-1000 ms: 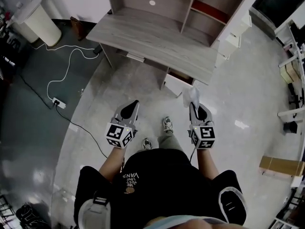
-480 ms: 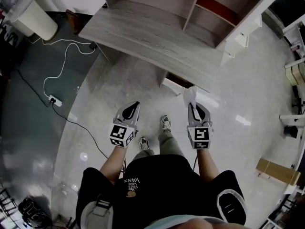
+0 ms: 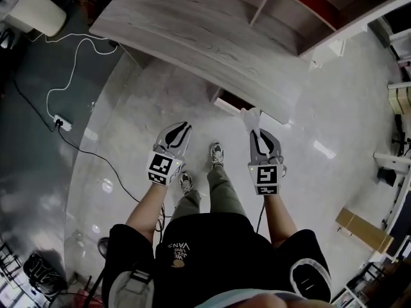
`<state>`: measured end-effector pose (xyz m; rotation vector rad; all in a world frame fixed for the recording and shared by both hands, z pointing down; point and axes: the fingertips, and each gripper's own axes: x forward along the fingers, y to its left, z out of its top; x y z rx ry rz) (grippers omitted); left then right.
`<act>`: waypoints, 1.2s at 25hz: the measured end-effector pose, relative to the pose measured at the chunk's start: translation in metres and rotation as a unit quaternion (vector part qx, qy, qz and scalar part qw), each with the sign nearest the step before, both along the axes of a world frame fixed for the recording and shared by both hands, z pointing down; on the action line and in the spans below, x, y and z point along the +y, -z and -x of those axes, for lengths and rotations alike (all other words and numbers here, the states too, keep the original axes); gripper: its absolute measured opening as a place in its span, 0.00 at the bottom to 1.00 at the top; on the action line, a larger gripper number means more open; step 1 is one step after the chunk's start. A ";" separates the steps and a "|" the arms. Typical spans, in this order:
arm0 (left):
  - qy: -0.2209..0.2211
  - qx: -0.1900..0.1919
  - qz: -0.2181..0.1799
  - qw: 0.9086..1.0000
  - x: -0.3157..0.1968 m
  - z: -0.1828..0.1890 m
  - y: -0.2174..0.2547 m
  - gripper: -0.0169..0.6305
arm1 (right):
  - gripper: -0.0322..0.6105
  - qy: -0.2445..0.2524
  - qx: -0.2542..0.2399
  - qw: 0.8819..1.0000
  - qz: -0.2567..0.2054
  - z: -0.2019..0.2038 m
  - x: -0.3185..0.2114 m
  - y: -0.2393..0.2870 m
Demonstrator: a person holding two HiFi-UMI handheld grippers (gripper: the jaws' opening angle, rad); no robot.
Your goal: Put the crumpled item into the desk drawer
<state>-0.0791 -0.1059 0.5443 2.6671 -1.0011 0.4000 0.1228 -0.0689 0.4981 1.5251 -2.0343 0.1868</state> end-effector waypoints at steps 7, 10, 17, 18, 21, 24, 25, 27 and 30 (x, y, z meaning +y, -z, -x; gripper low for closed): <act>-0.026 -0.009 0.023 0.999 -0.009 -0.033 -0.036 0.11 | 0.12 0.031 0.030 0.999 0.012 -0.009 -0.015 -0.026; -0.039 -0.014 0.028 0.999 -0.015 -0.045 -0.048 0.12 | 0.12 0.040 0.041 0.998 0.023 -0.013 -0.017 -0.047; -0.055 -0.027 0.040 0.997 -0.028 -0.064 -0.071 0.19 | 0.12 0.085 0.111 0.990 0.029 -0.017 -0.023 -0.067; -0.056 -0.027 0.043 0.997 -0.031 -0.066 -0.074 0.20 | 0.12 0.090 0.121 0.988 0.030 -0.018 -0.025 -0.070; -0.059 -0.030 0.055 0.996 -0.040 -0.073 -0.084 0.26 | 0.12 0.102 0.154 0.982 0.036 -0.021 -0.029 -0.079; -0.063 -0.032 0.066 0.995 -0.048 -0.082 -0.092 0.29 | 0.12 0.106 0.177 0.977 0.042 -0.025 -0.036 -0.088; -0.066 -0.033 0.069 0.995 -0.049 -0.086 -0.094 0.29 | 0.12 0.107 0.182 0.976 0.045 -0.025 -0.038 -0.091; -0.074 -0.035 0.072 0.994 -0.052 -0.093 -0.098 0.29 | 0.12 0.108 0.188 0.975 0.052 -0.026 -0.041 -0.096; -0.087 -0.043 0.075 0.992 -0.057 -0.102 -0.107 0.30 | 0.12 0.112 0.192 0.973 0.059 -0.024 -0.047 -0.105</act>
